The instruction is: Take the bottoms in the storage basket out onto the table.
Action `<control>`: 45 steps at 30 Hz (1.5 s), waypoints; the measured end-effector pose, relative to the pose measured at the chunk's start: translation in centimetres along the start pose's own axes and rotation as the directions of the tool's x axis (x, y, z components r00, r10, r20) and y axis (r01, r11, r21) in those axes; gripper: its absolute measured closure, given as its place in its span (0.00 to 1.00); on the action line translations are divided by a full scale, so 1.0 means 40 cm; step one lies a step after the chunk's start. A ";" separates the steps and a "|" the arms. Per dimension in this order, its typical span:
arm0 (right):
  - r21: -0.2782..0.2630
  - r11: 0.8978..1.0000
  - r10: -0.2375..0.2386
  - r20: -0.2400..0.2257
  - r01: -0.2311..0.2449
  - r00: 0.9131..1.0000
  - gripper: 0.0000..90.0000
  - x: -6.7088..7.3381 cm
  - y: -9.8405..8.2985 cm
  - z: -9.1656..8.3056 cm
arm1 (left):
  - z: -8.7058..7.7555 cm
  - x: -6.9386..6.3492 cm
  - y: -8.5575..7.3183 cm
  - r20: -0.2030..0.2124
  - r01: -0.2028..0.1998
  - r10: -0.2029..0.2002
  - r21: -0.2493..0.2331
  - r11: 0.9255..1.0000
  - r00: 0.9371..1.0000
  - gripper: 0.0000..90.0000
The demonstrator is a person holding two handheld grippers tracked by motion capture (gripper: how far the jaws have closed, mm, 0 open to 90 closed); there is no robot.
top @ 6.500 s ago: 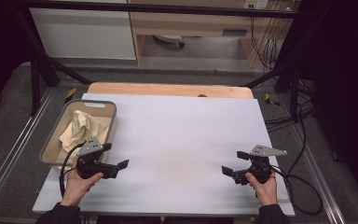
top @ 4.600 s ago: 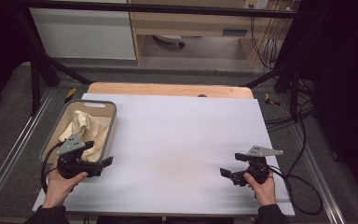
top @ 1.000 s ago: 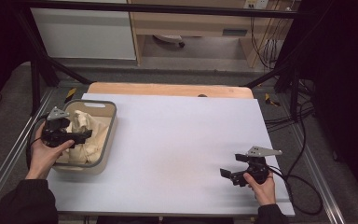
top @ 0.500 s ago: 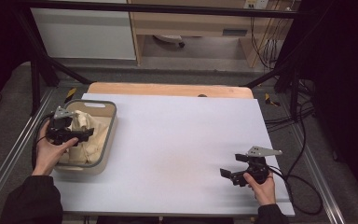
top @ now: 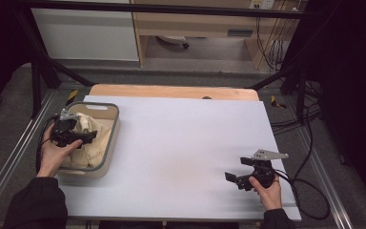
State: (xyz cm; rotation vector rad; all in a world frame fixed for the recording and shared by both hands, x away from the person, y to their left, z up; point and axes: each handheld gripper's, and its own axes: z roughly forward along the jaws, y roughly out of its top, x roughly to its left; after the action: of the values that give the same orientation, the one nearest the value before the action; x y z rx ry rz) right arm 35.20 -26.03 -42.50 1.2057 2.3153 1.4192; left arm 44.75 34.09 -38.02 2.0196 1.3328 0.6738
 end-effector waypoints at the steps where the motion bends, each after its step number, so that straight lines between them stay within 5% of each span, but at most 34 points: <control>1: 0.000 1.000 -0.001 0.000 0.001 1.000 0.01 0.000 0.000 0.000 | 0.001 0.000 0.000 0.000 0.000 0.000 0.004 1.000 1.000 0.16; 20: -0.001 1.000 0.001 0.000 -0.001 1.000 0.01 0.000 0.000 -0.001 | -0.008 -0.010 0.004 -0.016 -0.014 0.014 0.013 1.000 1.000 0.59; 45: 0.000 1.000 0.001 -0.001 -0.001 1.000 0.01 0.000 0.001 -0.002 | -0.025 -0.023 0.007 -0.031 -0.044 0.045 0.008 0.999 0.999 0.73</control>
State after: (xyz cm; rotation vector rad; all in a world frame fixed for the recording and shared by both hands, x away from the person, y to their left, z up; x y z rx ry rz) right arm 35.18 -26.07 -42.45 1.2073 2.3155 1.4202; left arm 43.87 33.38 -37.21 2.0572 1.3133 0.7250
